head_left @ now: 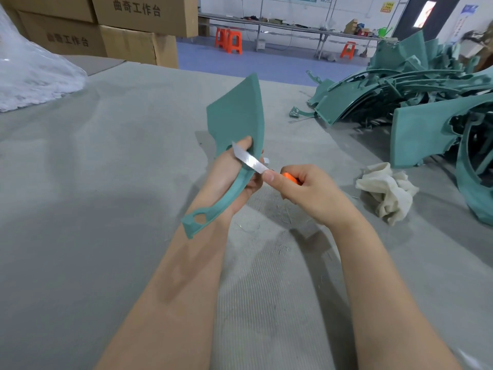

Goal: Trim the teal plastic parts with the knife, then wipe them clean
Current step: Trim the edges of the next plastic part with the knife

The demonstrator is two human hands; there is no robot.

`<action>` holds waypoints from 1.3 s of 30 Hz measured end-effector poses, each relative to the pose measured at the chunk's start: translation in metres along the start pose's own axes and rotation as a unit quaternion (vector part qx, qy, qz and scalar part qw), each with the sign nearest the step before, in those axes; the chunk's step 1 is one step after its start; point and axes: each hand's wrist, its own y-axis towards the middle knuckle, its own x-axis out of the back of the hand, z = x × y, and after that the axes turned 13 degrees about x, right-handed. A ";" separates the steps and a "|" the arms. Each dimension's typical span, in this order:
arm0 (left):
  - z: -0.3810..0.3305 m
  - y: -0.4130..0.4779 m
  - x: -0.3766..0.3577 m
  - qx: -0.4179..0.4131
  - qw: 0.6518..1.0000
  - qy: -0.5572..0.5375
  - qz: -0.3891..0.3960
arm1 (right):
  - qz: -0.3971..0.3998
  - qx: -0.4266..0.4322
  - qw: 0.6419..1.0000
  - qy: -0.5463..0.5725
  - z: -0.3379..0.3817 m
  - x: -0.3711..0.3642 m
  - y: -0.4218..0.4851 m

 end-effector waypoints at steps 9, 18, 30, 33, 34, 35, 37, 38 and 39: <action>-0.002 0.000 0.002 0.043 0.995 0.061 0.065 | -0.037 -0.005 0.999 0.002 -0.007 0.002 0.001; -0.003 -0.003 0.007 0.069 0.983 0.140 0.102 | -0.069 -0.005 0.998 0.001 -0.013 0.003 0.002; -0.008 -0.004 0.017 0.113 0.966 0.202 0.117 | -0.116 -0.019 0.992 -0.041 -0.022 0.005 0.004; -0.009 -0.004 0.018 0.124 0.963 0.206 0.121 | -0.121 -0.020 0.992 -0.043 -0.024 0.006 0.004; -0.009 -0.004 0.019 0.126 0.962 0.207 0.123 | -0.121 -0.019 0.991 -0.044 -0.024 0.007 0.004; -0.009 -0.004 0.019 0.129 0.961 0.209 0.125 | -0.122 -0.017 0.991 -0.045 -0.024 0.007 0.004; -0.009 -0.004 0.019 0.133 0.959 0.213 0.128 | -0.123 -0.014 0.991 -0.046 -0.025 0.008 0.003; -0.009 -0.004 0.020 0.136 0.959 0.215 0.128 | -0.123 -0.013 0.991 -0.047 -0.025 0.008 0.003; -0.009 -0.004 0.020 0.137 0.958 0.218 0.128 | -0.122 -0.014 0.991 -0.049 -0.025 0.008 0.003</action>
